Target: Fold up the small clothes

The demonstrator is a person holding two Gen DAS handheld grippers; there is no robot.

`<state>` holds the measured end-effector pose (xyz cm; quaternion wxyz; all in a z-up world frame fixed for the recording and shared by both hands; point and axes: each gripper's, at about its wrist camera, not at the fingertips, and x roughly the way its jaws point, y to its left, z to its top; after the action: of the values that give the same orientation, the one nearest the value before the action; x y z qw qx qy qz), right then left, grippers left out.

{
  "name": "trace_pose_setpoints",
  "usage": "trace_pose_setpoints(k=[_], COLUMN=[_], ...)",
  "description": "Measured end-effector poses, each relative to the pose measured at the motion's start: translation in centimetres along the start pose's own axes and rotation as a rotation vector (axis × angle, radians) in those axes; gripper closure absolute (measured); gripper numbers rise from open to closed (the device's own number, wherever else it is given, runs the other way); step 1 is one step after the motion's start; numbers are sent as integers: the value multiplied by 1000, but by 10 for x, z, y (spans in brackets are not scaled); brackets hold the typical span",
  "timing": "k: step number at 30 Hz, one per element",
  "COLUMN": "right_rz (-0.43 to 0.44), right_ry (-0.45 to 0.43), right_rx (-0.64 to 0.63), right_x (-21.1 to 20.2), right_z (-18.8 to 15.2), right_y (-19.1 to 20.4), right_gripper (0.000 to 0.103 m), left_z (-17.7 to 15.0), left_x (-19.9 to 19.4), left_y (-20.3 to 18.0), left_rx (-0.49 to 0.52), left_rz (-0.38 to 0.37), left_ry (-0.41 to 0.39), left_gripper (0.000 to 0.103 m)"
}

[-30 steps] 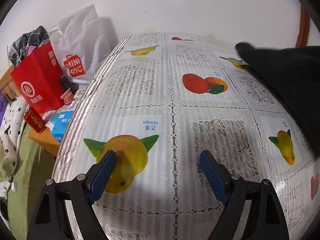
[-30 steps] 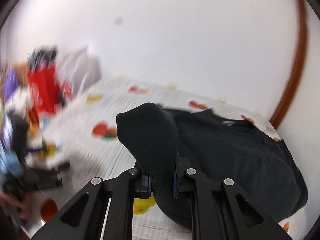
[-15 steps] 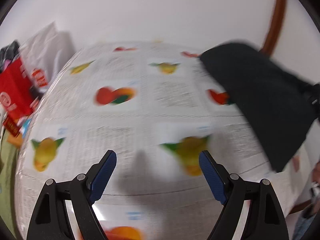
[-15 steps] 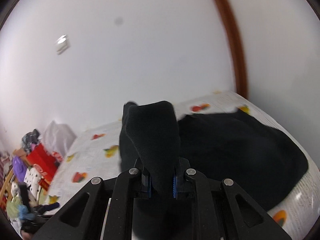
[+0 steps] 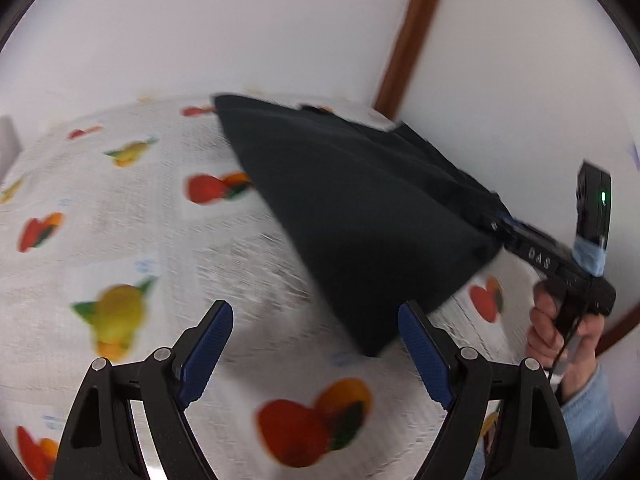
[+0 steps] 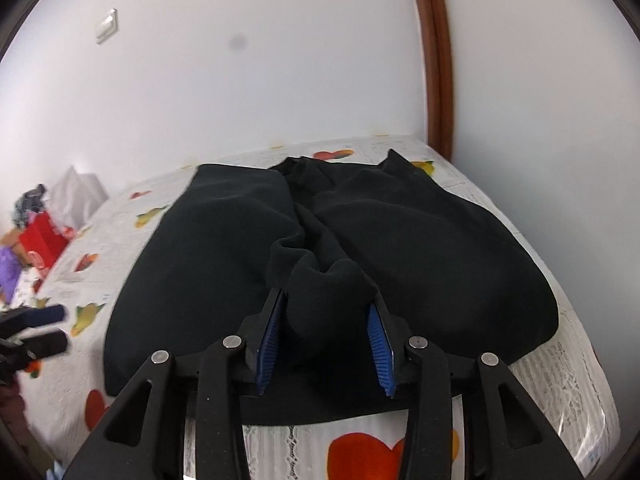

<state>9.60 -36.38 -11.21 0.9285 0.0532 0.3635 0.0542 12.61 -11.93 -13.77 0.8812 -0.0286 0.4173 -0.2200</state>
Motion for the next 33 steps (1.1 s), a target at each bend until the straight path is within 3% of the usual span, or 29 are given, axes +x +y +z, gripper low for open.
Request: trace_pose_setpoints(k=[6, 10, 12, 17, 19, 21, 25, 33], right_rz=[50, 45, 52, 121, 141, 144, 109, 185], right_ry=[17, 43, 51, 87, 113, 106, 73, 76], right_rx=[24, 32, 44, 160, 190, 175, 98, 76], right_x=[6, 18, 25, 47, 55, 55, 49, 57], right_z=[-3, -2, -2, 1, 3, 3, 1, -10], right_y=[-17, -14, -12, -18, -16, -4, 34, 128], right_gripper=[55, 55, 55, 56, 75, 87, 89, 89], left_z=[-9, -5, -4, -6, -4, -1, -1, -26], left_x=[30, 40, 43, 43, 37, 32, 15, -39], left_y=[-25, -32, -33, -35, -32, -29, -2, 75], left_rx=[14, 15, -3, -42, -48, -50, -67, -105], left_rz=[7, 47, 37, 59, 53, 61, 86, 139], left_ry=[63, 41, 42, 29, 18, 11, 2, -28], left_gripper=[20, 22, 28, 64, 76, 82, 84, 84])
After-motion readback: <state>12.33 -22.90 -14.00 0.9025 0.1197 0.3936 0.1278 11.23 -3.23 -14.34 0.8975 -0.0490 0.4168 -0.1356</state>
